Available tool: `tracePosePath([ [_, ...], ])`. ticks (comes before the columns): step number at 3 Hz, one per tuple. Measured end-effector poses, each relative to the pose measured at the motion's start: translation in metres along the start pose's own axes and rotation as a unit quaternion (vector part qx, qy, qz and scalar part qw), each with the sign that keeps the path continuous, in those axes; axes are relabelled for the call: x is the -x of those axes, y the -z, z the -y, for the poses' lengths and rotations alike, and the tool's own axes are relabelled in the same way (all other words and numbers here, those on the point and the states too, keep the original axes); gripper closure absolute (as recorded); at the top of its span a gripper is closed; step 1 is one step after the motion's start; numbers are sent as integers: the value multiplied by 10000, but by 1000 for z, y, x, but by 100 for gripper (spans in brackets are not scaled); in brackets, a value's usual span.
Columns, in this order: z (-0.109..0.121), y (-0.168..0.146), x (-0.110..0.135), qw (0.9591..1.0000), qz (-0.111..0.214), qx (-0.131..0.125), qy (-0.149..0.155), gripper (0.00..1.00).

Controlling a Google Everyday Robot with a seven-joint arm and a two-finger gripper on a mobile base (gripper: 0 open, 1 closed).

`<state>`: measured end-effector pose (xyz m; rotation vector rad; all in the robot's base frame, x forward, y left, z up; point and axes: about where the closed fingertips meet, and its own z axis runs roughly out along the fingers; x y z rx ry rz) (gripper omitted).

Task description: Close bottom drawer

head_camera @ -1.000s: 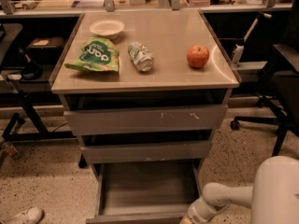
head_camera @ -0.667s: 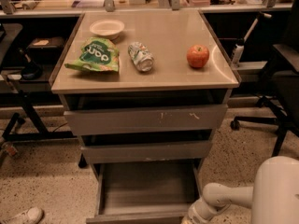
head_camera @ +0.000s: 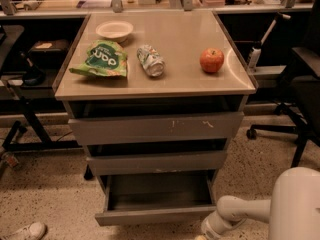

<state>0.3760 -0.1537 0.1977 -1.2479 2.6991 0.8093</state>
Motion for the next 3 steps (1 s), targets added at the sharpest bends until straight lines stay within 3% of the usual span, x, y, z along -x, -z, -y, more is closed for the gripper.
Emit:
tracePosePath([
  [3,0,0,0,10000,0,1,0,66],
])
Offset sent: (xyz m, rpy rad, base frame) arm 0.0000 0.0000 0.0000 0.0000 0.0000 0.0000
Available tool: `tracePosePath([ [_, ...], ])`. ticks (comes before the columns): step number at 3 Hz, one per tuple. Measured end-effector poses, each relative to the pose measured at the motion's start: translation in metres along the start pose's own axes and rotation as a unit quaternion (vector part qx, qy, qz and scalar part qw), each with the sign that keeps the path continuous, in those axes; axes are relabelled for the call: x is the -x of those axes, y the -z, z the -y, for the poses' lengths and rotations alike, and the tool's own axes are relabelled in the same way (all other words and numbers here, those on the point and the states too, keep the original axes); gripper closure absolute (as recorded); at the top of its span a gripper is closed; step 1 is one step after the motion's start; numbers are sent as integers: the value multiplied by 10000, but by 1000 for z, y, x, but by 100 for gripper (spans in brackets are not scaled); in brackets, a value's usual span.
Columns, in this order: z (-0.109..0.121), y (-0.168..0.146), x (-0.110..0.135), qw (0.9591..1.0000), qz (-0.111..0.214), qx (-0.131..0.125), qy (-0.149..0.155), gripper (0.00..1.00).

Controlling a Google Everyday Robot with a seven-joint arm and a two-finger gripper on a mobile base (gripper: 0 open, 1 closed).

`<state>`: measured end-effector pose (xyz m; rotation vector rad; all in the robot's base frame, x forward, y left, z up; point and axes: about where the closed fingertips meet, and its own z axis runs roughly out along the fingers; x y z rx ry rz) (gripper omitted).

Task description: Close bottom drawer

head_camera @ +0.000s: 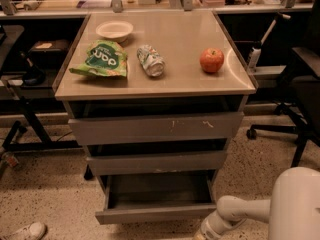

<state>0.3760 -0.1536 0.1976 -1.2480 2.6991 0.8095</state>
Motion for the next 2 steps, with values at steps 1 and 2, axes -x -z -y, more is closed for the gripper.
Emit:
tracePosePath([
  [1,0,0,0,10000,-1,0,2,89],
  [2,0,-1,1,10000,-4,-1,14,100],
])
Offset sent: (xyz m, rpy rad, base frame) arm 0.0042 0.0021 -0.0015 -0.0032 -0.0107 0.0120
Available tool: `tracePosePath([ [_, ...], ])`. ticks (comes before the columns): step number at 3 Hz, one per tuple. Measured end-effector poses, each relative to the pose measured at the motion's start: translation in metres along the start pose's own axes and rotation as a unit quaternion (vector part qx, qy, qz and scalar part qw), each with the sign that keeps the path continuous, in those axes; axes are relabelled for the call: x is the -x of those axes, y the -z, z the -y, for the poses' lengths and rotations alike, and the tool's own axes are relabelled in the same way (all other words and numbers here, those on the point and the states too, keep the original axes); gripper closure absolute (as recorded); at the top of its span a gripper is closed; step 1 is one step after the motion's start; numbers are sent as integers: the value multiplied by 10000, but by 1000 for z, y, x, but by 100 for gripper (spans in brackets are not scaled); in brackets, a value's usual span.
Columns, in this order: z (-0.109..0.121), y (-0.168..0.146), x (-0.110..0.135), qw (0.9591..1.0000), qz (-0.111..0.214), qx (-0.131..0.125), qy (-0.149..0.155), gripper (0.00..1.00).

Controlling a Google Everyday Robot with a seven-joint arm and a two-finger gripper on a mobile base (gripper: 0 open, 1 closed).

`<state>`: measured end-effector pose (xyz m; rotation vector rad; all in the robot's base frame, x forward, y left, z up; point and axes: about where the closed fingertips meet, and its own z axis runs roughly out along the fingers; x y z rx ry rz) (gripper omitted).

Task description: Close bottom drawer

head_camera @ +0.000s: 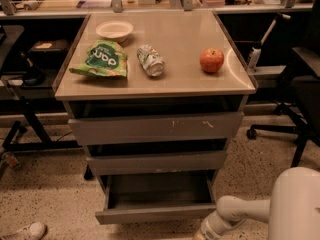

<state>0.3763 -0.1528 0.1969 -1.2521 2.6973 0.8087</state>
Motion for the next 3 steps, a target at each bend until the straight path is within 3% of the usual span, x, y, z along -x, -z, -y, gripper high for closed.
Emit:
tracePosePath([
  [3,33,-2,36,9989,-42,-337,313,100],
])
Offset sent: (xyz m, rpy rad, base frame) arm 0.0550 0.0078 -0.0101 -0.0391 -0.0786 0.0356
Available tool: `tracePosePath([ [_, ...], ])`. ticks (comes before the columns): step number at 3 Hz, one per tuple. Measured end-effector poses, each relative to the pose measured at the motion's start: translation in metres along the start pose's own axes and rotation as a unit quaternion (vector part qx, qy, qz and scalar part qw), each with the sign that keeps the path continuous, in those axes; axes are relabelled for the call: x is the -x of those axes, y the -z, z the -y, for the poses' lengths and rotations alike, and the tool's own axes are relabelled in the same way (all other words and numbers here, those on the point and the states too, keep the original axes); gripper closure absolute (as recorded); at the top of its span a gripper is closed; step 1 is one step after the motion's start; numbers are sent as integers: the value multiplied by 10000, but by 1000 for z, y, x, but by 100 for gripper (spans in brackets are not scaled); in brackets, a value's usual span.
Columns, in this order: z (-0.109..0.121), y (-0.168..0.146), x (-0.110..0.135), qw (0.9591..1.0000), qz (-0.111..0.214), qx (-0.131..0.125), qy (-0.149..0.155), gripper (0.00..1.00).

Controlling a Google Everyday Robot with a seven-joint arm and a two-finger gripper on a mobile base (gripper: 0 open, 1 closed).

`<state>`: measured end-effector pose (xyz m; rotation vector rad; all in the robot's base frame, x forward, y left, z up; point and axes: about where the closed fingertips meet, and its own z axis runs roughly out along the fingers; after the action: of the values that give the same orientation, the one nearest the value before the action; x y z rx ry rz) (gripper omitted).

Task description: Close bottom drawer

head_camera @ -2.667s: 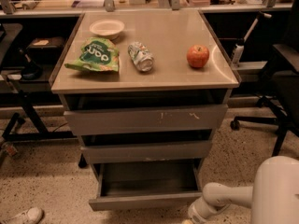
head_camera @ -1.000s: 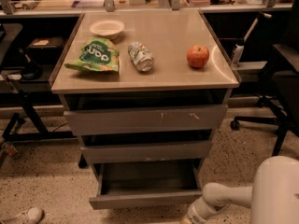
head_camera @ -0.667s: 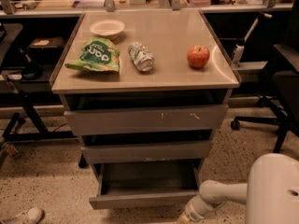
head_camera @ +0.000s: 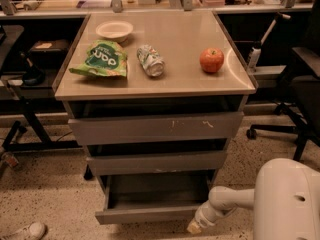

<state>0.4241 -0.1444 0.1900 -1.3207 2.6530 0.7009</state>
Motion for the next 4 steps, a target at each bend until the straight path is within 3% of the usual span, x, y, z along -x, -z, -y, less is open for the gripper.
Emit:
tracePosePath([
  [2,22,4,20,9996,-13,-216,181,100],
  [4,35,2,40,9990,-41,-218,389,100],
])
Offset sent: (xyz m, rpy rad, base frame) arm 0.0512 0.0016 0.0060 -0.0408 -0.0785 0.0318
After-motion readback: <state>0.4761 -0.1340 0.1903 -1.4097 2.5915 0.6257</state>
